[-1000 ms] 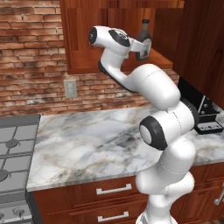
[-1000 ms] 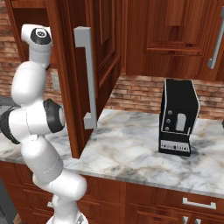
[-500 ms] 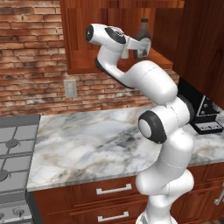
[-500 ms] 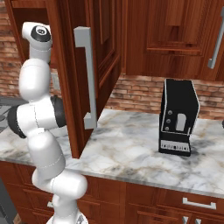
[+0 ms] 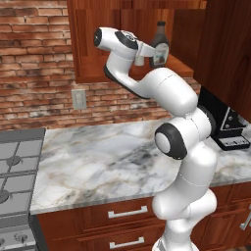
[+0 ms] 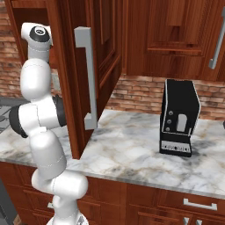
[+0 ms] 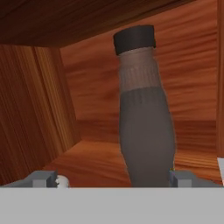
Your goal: Move the shaker and syrup bottle from the cabinet to the dining counter.
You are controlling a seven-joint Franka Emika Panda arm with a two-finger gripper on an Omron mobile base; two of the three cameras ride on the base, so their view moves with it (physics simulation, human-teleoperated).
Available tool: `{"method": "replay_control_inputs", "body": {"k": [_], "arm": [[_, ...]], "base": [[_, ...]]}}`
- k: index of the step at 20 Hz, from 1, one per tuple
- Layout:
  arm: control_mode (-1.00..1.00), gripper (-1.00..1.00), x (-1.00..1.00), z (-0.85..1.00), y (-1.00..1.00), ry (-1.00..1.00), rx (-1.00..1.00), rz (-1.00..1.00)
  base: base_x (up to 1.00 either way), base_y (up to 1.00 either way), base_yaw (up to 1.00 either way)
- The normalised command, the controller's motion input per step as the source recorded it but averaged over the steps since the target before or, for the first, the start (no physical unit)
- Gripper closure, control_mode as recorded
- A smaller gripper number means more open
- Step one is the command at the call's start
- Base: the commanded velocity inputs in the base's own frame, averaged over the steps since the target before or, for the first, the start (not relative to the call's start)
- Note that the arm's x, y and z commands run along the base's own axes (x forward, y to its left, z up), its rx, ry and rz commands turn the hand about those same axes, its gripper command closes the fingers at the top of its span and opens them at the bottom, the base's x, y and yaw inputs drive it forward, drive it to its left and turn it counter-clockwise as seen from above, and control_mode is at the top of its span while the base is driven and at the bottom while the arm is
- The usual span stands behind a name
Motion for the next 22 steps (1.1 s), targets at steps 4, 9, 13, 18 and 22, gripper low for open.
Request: {"method": "replay_control_inputs", "body": {"k": [4,9,13,18,22], "arm": [[-1.00,-1.00,0.03,-0.02,-0.04,0.00,0.00,0.00],[-1.00,-1.00,0.02,0.00,-0.02,0.00,0.00,0.00],[-1.00,-1.00,0.00,0.00,0.00,0.00,0.00,0.00],[-1.00,-1.00,-0.02,0.00,0.01,0.00,0.00,0.00],[-1.00,-1.00,0.00,0.01,0.00,0.00,0.00,0.00]], "base": [[0.00,0.00,0.00],[0.00,0.00,0.00],[0.00,0.00,0.00],[0.00,0.00,0.00],[0.00,0.00,0.00]]}}
